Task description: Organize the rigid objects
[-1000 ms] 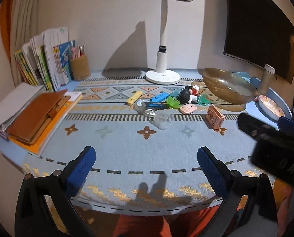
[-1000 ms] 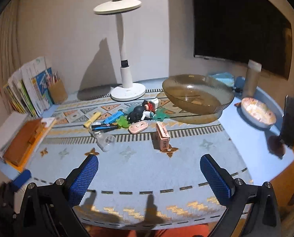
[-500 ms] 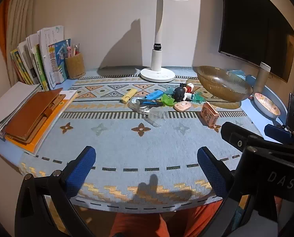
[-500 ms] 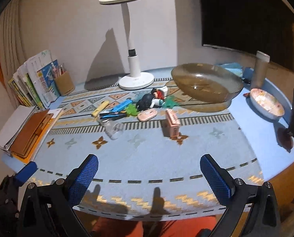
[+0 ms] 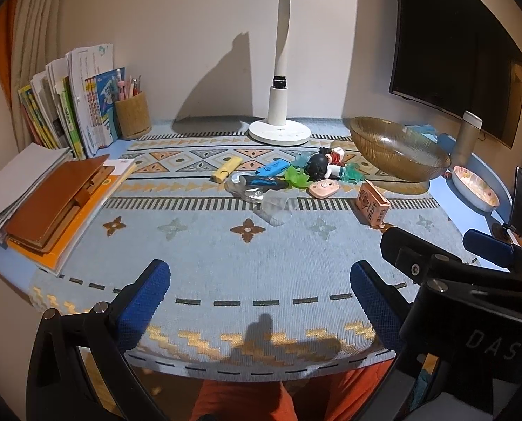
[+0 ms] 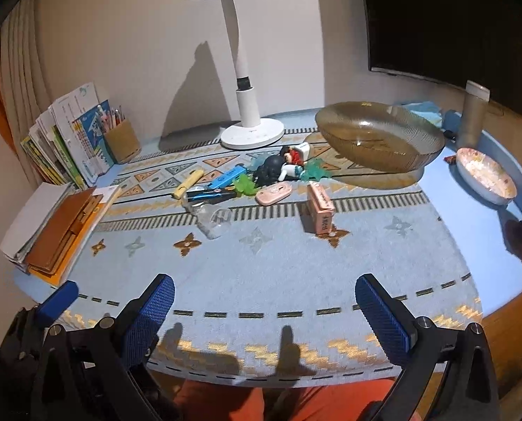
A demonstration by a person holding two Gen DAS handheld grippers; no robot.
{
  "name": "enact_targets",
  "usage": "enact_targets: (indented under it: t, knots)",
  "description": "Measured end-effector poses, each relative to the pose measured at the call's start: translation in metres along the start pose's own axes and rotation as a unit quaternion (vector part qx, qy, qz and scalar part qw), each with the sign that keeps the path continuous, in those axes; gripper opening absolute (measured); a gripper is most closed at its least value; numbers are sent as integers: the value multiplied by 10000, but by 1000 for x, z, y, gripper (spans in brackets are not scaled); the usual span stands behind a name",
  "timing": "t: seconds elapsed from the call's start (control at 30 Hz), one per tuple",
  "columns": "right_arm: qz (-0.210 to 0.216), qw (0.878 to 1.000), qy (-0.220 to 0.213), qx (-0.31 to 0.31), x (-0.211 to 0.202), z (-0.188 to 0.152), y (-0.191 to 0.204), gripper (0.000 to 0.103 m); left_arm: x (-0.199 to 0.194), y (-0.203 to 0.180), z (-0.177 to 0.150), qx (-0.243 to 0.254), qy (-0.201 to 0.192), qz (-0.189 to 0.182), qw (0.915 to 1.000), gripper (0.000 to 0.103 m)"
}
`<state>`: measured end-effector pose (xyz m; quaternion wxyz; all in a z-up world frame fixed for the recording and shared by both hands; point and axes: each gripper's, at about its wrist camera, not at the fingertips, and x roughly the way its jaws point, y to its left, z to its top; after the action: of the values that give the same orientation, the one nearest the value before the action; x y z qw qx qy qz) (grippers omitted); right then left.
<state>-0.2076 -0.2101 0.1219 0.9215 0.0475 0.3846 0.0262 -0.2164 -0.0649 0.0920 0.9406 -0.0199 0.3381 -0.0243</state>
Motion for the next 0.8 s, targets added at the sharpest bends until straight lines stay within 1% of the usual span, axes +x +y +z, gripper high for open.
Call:
enact_targets:
  t: [0.3, 0.8]
  knots:
    - [66, 9999, 47, 68, 1, 0, -2, 103, 2, -3, -1, 41, 32, -60, 10000, 102]
    - [42, 10000, 30, 78, 2, 1, -3, 103, 5, -7, -2, 82, 81, -108, 9999, 102]
